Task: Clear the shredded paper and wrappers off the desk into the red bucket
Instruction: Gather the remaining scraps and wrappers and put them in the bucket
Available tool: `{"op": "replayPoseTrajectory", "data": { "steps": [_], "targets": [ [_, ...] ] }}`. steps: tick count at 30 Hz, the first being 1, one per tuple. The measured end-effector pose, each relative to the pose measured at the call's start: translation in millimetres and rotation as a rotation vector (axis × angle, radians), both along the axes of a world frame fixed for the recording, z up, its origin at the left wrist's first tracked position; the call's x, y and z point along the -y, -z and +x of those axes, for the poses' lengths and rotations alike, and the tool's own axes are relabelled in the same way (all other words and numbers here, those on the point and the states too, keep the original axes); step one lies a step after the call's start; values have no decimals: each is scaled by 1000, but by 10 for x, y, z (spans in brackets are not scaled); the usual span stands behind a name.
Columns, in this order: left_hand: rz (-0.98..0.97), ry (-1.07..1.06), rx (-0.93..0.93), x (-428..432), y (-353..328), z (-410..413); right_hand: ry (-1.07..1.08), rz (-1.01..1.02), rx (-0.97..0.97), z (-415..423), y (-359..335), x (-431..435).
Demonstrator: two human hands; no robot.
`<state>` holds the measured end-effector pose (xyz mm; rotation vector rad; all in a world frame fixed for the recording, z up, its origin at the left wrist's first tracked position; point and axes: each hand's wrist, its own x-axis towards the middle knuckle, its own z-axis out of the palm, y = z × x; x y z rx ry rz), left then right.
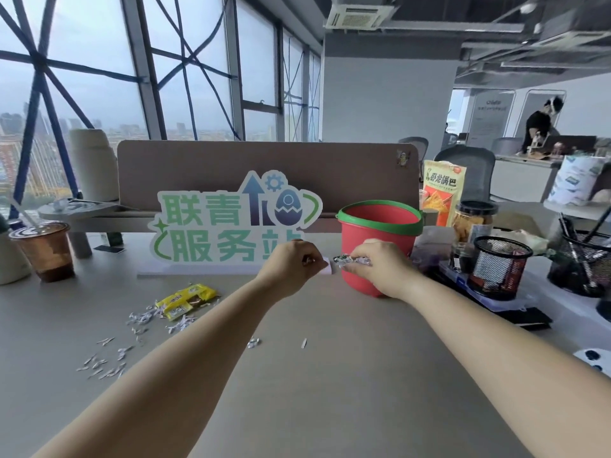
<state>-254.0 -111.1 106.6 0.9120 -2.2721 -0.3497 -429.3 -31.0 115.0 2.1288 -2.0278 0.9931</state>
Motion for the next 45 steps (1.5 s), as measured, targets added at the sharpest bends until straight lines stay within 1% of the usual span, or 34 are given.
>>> {"op": "replayPoseTrajectory", "data": {
  "steps": [8, 12, 17, 22, 25, 27, 29, 30, 37, 41, 45],
  "targets": [
    [0, 49, -79, 181, -480, -498, 65, -14, -27, -481, -431, 136],
    [18, 39, -74, 384, -635, -785, 128, -36, 17, -753, -629, 274],
    [-38, 61, -52, 678, -764, -1243, 169, 50, 41, -1073, -787, 592],
    [2, 72, -57, 999, -721, -1648, 187, 163, -6, -1314, -717, 958],
    [33, 60, 16, 1115, -678, -1832, 208, 251, -55, -1411, -618, 1150],
    [44, 52, 135, 1156, -643, -1915, 214, 299, -106, -1441, -576, 1220],
    [60, 53, 250, 1162, -642, -1959, 193, 320, -107, -1471, -562, 1250],
    [68, 60, 278, 1160, -658, -1968, 185, 319, -101, -1483, -563, 1257],
    [49, 66, 387, 1125, -695, -1894, 146, 331, -132, -1448, -607, 1154],
    [58, 119, 347, 984, -734, -1698, 143, 297, -154, -1336, -694, 960],
    [96, 140, 162, 682, -891, -1279, 115, 243, -142, -1049, -953, 687]
  ]
}}
